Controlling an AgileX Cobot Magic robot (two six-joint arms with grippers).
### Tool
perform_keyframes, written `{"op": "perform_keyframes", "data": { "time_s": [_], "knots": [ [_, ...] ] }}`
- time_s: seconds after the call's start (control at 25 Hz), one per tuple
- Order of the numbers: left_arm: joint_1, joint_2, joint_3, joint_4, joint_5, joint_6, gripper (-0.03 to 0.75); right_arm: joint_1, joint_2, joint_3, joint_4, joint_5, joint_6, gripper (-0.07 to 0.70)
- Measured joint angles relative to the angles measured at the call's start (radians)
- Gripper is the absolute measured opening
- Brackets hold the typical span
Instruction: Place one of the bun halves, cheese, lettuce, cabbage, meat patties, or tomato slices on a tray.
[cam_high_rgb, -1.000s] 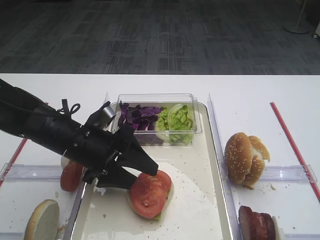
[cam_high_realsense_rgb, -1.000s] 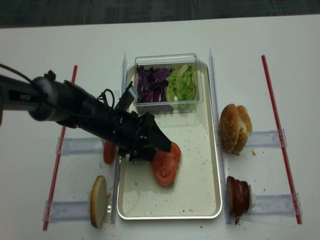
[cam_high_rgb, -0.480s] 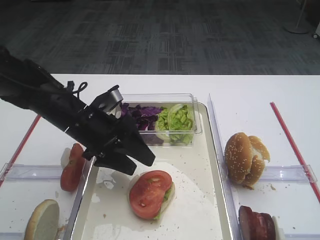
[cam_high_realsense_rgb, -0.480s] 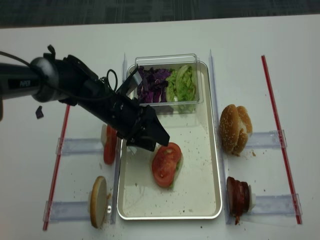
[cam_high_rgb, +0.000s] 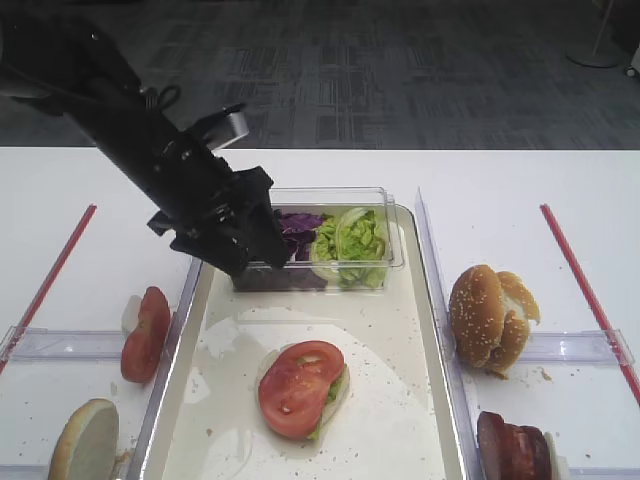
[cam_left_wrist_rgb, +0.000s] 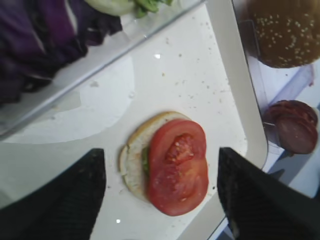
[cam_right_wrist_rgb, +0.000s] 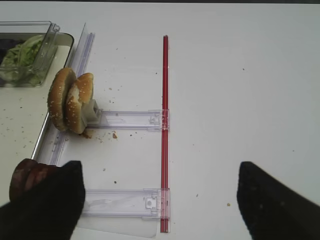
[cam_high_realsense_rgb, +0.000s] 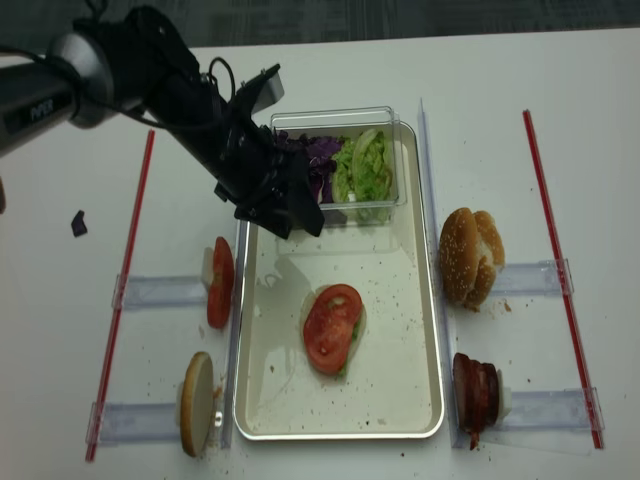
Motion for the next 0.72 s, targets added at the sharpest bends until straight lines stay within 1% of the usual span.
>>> {"op": "perform_keyframes", "data": {
  "time_s": [0.24,0.36,0.48,0.72],
  "knots": [
    [0.0,0.0,-0.165,0.174,0.017,-0.144,0.44,0.0,0.0,0.0,0.0,0.0,0.0,0.633],
    [0.0,0.0,-0.225,0.259,0.025,-0.187,0.44,0.0,0.0,0.0,0.0,0.0,0.0,0.633],
    [0.0,0.0,-0.26,0.337,0.027,-0.214,0.44,0.0,0.0,0.0,0.0,0.0,0.0,0.633],
    [0.0,0.002,-0.276,0.498,0.032,-0.275,0.44,0.0,0.0,0.0,0.0,0.0,0.0,0.633]
  ]
}}
